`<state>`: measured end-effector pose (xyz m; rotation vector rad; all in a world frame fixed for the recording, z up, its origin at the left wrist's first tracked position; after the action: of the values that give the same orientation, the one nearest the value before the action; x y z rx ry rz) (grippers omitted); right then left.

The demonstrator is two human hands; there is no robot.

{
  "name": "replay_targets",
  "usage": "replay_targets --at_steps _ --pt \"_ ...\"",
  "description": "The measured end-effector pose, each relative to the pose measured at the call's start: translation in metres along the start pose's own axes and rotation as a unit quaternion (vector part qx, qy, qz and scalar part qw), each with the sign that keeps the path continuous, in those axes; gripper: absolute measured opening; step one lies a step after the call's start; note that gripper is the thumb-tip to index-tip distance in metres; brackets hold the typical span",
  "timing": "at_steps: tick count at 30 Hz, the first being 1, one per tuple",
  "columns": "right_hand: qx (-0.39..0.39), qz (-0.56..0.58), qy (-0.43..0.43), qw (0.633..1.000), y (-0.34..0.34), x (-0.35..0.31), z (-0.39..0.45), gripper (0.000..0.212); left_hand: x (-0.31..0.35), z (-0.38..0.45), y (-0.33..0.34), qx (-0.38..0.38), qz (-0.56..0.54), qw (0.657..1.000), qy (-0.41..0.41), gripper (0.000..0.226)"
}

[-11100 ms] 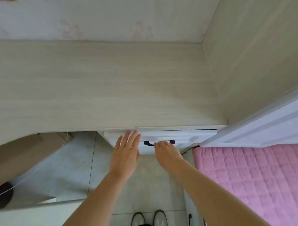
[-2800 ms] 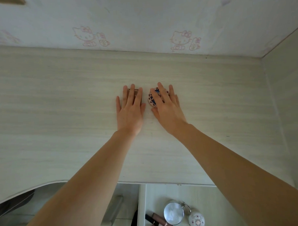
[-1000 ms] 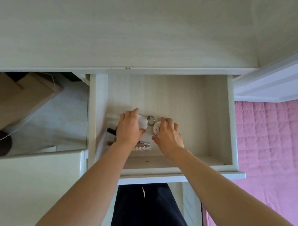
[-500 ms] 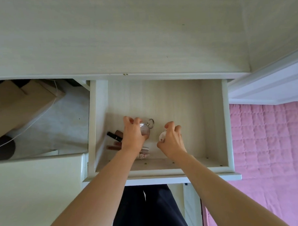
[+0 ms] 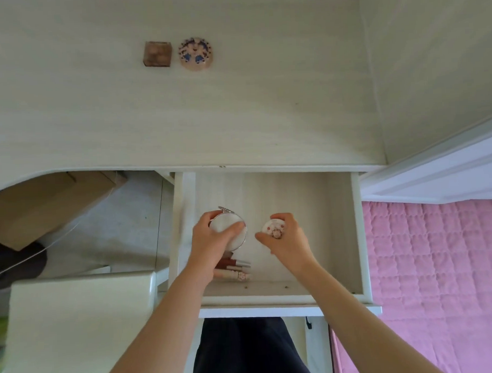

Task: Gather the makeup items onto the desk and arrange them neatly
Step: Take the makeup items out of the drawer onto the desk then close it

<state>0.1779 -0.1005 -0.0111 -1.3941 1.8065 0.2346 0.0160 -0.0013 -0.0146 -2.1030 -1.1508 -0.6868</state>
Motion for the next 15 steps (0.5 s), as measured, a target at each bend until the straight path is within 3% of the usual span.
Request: replay_targets --at_steps 8,13,15 --pt "0.005 0.048 -0.026 0.999 0.004 -0.077 -0.004 0.047 0.046 -0.002 -0.029 -0.017 -0.116 0.993 -0.007 0.045" --pt "-0.007 0.059 -0.029 0.998 0.013 -0.125 0.011 0.046 0.083 0.021 -0.048 -0.036 -0.167 0.985 -0.002 0.067" --pt "-0.007 0.058 -0.034 0.998 0.018 -0.144 0.021 0.047 0.101 0.033 -0.058 -0.034 -0.187 0.982 0.008 0.056"
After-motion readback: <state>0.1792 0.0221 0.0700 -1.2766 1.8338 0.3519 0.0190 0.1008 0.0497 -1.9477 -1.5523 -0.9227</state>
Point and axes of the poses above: each hand's wrist, its own z-axis towards the middle knuckle, its own y-axis out of the palm, x = y × z, the point moved 7 cm from there along z, towards the middle knuckle, and after that the axes turned 3 degrees about z, right-handed, at the moved point
